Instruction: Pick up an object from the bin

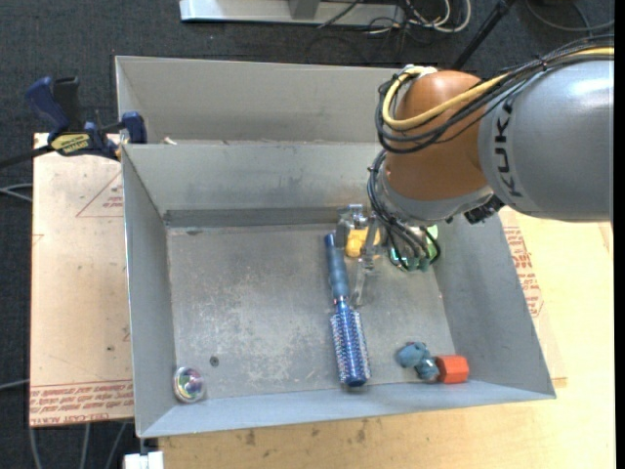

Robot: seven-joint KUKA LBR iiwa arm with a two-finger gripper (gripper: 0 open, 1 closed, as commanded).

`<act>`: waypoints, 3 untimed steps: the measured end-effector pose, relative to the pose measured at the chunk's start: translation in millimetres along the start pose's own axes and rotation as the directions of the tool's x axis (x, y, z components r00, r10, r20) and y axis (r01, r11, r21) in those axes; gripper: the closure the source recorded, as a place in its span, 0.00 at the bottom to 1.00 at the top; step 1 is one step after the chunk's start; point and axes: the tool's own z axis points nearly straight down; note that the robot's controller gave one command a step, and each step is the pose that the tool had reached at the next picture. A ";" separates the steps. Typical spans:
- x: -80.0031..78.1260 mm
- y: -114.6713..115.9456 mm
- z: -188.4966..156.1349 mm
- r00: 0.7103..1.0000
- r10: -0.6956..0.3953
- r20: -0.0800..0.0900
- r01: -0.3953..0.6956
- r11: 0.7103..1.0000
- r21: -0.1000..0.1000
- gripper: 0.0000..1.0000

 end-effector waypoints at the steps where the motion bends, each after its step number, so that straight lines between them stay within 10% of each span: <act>1: 55.6 -88.8 95.1 0.912 -0.411 0.000 0.411 0.912 0.002 0.00; 2: 95.5 -145.2 81.0 0.835 -0.551 0.011 0.551 0.835 0.008 0.00; 3: 96.7 -144.0 82.3 0.833 -0.553 0.006 0.553 0.833 0.003 1.00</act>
Offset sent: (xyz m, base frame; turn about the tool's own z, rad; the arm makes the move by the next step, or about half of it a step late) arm -0.0544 -0.0873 -0.0925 -0.4291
